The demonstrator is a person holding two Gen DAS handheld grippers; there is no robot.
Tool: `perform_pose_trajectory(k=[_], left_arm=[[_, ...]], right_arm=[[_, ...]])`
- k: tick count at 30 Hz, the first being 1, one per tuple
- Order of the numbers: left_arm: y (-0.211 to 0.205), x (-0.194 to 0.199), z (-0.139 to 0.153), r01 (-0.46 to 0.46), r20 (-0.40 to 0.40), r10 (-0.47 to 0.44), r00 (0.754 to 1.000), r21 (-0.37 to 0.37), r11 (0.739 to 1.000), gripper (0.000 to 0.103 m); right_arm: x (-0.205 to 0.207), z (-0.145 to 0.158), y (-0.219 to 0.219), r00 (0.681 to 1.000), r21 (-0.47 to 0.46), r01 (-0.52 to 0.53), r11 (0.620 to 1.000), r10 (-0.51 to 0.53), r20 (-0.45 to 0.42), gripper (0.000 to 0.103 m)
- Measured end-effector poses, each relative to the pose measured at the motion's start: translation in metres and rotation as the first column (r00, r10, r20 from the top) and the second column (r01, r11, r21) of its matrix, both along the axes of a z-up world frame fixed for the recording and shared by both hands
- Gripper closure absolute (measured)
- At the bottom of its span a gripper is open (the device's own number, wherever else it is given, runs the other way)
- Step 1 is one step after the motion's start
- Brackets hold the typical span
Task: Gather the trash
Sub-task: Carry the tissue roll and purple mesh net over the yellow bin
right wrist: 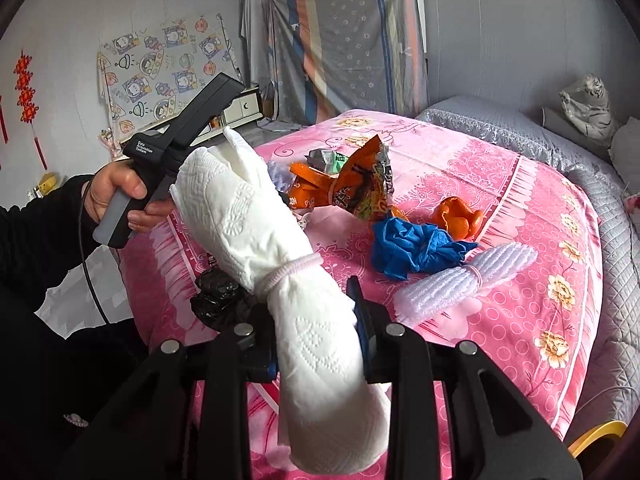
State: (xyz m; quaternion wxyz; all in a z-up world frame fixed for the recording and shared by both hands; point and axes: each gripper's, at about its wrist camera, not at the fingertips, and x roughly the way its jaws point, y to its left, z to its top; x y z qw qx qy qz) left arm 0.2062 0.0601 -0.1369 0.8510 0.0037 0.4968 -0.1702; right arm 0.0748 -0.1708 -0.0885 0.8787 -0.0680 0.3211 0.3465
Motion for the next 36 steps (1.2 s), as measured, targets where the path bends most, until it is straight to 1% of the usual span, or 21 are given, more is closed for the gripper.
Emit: perform_pose_trajectory(k=[3, 4, 8, 14, 18, 22, 25, 27, 32, 36], left_arm=[[0.007, -0.008, 0.001, -0.015, 0.018, 0.015, 1.000, 0.007, 1.000, 0.065], [0.010, -0.010, 0.003, -0.023, 0.028, 0.023, 0.999, 0.003, 1.000, 0.067], [0.026, -0.015, 0.014, -0.066, 0.065, 0.068, 0.996, -0.033, 0.997, 0.070], [0.038, -0.016, 0.053, -0.120, 0.168, 0.130, 0.977, -0.068, 0.990, 0.072], [0.033, -0.014, 0.087, -0.120, 0.236, 0.142, 0.961, -0.104, 0.987, 0.072], [0.007, -0.012, 0.122, -0.056, 0.305, 0.093, 0.948, -0.126, 0.990, 0.072], [-0.027, -0.012, 0.143, 0.012, 0.348, 0.031, 0.937, -0.121, 0.993, 0.072], [-0.051, -0.010, 0.153, 0.066, 0.363, -0.016, 0.932, -0.127, 0.990, 0.072], [-0.111, -0.008, 0.163, 0.186, 0.370, -0.127, 0.920, -0.128, 0.974, 0.072], [-0.153, -0.003, 0.155, 0.267, 0.314, -0.205, 0.927, -0.166, 0.949, 0.072]], right_arm=[[-0.004, 0.002, -0.002, 1.000, 0.003, 0.004, 1.000, -0.004, 0.009, 0.077], [-0.004, 0.002, -0.003, 1.000, 0.006, 0.005, 1.000, -0.005, 0.010, 0.077], [-0.004, 0.005, -0.009, 0.999, 0.021, 0.025, 0.999, -0.026, 0.024, 0.077], [-0.010, 0.019, -0.026, 0.995, 0.046, 0.073, 0.996, -0.075, 0.065, 0.077], [-0.013, 0.026, -0.046, 0.986, 0.065, 0.132, 0.989, -0.138, 0.090, 0.077], [-0.017, 0.034, -0.073, 0.967, 0.091, 0.218, 0.972, -0.227, 0.113, 0.077], [-0.022, 0.036, -0.097, 0.947, 0.111, 0.285, 0.952, -0.298, 0.122, 0.077], [-0.025, 0.038, -0.112, 0.931, 0.122, 0.328, 0.937, -0.343, 0.127, 0.077], [-0.038, 0.038, -0.147, 0.891, 0.150, 0.419, 0.896, -0.437, 0.121, 0.077], [-0.049, 0.036, -0.166, 0.867, 0.152, 0.467, 0.871, -0.485, 0.119, 0.077]])
